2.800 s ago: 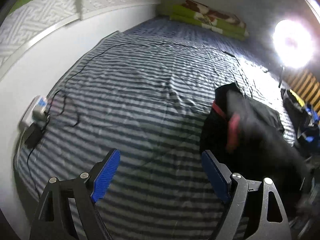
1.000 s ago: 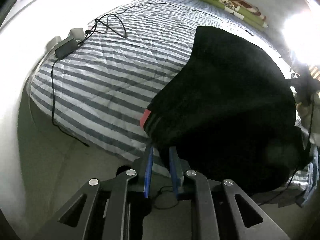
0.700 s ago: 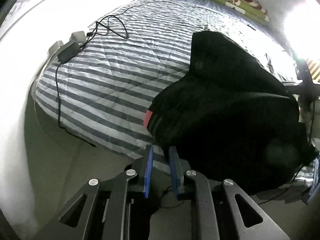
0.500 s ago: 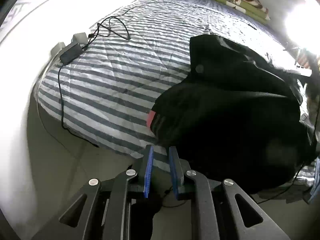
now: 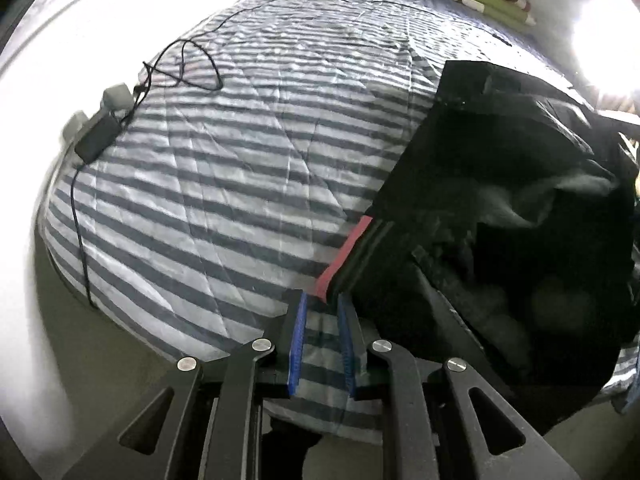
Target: Fold large clothes
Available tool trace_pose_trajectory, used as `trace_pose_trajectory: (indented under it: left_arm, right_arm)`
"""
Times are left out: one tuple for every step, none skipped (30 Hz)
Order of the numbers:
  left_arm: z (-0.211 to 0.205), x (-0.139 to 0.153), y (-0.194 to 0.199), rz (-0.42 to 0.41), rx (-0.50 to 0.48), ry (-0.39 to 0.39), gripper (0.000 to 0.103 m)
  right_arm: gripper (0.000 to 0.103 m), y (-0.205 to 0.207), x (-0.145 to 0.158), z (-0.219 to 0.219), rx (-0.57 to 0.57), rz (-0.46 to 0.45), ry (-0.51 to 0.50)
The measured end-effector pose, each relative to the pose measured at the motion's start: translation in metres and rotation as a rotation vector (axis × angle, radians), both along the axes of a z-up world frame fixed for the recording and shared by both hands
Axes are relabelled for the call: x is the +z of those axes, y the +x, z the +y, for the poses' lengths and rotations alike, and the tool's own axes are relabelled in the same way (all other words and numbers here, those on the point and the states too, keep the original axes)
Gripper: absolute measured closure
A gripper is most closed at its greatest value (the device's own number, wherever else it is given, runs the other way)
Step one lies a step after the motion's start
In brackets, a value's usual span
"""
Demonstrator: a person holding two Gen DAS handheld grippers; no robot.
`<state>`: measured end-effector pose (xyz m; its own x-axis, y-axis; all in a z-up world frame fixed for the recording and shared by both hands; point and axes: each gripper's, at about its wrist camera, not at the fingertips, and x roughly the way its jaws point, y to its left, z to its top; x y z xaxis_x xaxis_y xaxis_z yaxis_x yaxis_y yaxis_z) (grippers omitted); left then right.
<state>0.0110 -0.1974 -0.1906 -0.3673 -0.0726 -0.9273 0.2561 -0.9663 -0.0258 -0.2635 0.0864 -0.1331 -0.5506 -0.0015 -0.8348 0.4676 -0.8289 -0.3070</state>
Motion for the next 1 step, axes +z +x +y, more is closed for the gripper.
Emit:
trace_pose_trajectory:
  left_arm:
    - [-0.0011, 0.0016, 0.0031, 0.002, 0.005, 0.012, 0.086]
  right_arm:
    - [0.093, 0.0029, -0.0007, 0.0057, -0.001, 0.000, -0.017]
